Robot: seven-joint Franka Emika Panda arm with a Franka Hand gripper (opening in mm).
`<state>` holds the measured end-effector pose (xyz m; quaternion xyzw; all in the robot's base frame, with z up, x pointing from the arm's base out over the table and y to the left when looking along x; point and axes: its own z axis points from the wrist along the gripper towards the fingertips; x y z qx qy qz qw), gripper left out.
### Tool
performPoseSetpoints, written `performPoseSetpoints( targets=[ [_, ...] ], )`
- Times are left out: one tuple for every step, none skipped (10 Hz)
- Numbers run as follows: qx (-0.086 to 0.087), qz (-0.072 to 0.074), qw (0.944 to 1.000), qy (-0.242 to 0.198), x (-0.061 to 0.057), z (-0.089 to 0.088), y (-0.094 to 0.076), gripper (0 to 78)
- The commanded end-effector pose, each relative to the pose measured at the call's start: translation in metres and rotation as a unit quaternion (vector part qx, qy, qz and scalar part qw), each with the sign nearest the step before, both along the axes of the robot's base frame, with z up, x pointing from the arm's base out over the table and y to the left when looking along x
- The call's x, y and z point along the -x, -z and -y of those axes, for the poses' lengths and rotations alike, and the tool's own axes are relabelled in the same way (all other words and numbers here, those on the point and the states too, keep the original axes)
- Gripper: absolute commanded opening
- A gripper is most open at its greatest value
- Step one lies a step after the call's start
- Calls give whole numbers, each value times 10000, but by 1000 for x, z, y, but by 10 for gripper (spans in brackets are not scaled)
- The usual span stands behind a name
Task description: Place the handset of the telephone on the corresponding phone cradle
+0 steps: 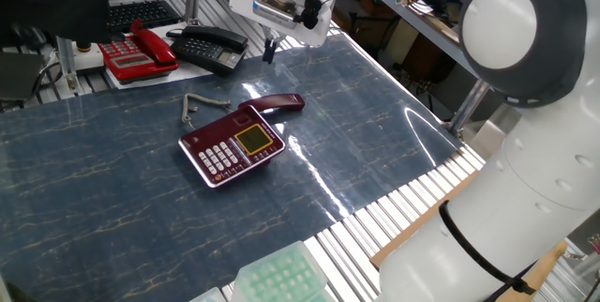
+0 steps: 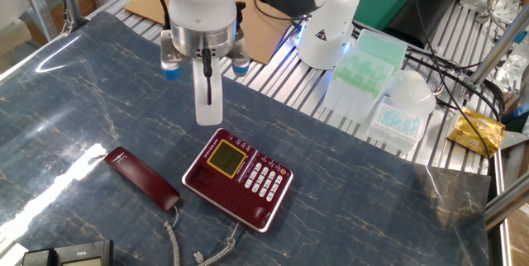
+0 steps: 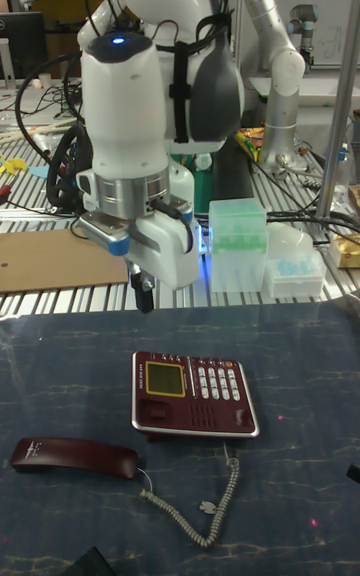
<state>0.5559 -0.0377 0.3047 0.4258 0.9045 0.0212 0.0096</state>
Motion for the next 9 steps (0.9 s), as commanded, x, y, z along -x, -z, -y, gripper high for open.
performPoseSetpoints(
  targets=[
    [24,71,9996,265,-5,4,3,0],
    [92,98,9992,363,-10,8,7,0],
    [102,97,9992,382,-10,8,7,0],
    [161,103,9984,525,-19,18,17,0],
    [169,99,9976,657,-24,24,24,0],
    [201,101,9972,714,-29,31,30,0],
    [223,104,9969,746,-33,37,35,0],
    [229,90,9965,797,-37,43,39,0],
    [217,78,9958,891,-40,47,42,0]
  ],
)
